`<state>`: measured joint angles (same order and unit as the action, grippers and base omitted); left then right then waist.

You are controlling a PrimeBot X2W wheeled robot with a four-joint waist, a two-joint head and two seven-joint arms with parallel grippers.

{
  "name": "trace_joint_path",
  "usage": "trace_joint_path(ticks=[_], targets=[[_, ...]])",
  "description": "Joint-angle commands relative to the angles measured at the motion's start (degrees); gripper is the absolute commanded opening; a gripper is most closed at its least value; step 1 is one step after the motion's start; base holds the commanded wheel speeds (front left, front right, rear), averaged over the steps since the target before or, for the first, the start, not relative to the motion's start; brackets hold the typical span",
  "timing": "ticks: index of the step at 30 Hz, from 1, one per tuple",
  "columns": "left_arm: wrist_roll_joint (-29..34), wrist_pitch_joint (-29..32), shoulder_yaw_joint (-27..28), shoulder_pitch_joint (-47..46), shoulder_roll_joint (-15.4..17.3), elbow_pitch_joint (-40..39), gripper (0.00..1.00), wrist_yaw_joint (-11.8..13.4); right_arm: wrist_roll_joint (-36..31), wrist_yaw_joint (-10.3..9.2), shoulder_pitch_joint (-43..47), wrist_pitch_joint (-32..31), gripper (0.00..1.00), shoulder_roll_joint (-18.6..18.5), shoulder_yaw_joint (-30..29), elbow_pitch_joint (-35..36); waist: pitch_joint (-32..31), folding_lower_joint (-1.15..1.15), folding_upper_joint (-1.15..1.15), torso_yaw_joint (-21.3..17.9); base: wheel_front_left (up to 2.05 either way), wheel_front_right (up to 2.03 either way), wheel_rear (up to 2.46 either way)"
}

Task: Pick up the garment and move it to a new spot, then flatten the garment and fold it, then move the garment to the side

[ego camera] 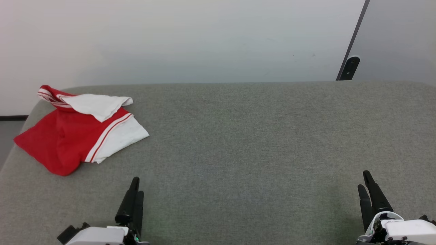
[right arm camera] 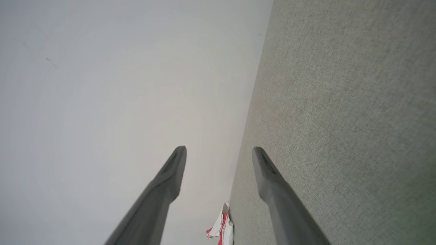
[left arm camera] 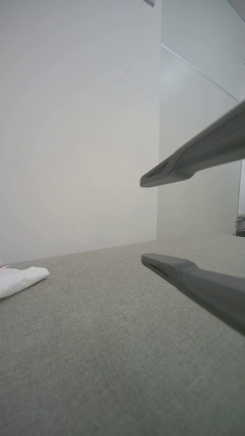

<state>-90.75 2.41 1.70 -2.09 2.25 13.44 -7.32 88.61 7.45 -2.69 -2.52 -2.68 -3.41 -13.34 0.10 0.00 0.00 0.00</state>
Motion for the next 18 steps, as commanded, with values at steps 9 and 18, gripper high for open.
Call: trace_joint_path(ticks=[9,18], targets=[[7.29,-2.55,-2.2,0.12,0.41,-2.53,1.0,-0.1,-10.86,0.06,0.56,2.64,1.0,-0.16,1.6,2.62,-0.16,0.0,0.0,0.12,0.0,0.0,0.0],[22.97,-4.55,-3.0,1.11,0.7,-3.59,1.0,-0.06,-25.54,0.06,1.65,4.67,1.0,-0.18,1.34,4.18,-0.27,0.0,0.0,0.1,0.0,0.0,0.0]])
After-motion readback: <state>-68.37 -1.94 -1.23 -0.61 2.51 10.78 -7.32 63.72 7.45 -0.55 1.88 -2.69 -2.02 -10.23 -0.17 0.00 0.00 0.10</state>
